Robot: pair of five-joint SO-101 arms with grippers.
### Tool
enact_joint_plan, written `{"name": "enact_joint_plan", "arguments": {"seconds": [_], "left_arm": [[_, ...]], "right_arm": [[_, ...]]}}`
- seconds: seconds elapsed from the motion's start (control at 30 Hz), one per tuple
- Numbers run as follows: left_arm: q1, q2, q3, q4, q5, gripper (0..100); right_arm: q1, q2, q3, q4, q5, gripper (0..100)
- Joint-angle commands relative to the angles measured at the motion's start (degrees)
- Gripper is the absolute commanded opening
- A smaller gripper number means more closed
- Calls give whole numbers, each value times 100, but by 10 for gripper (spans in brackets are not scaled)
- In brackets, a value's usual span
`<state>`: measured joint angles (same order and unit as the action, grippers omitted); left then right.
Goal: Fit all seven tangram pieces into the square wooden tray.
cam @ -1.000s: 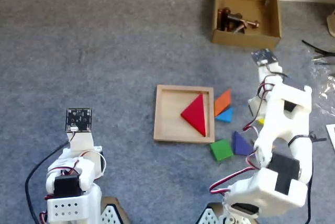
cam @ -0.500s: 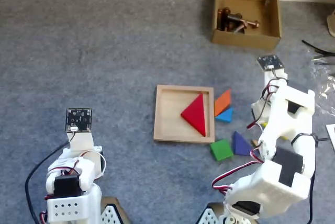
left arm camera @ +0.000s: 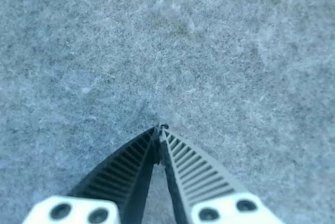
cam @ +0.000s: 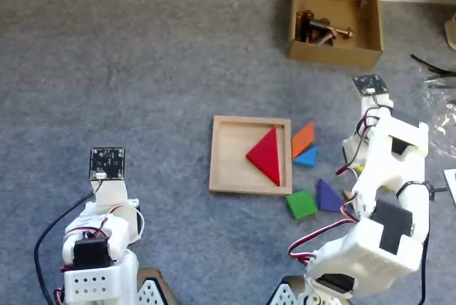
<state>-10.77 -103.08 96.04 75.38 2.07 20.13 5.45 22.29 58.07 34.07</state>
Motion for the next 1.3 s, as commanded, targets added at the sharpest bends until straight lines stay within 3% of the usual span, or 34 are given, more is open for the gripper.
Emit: {"name": "enact_joint_plan", "arguments": {"seconds": [0.0,1.1,1.27], "left_arm": [[-48,40,119,44,9,5],[-48,40,119,44,9,5],[-48,40,119,44,9,5]], "right_arm": [[57,-57,-207,-119,-114,270],[286,708,-251,-154,-105,308],[259,708,-251,-154,-448,309]]}}
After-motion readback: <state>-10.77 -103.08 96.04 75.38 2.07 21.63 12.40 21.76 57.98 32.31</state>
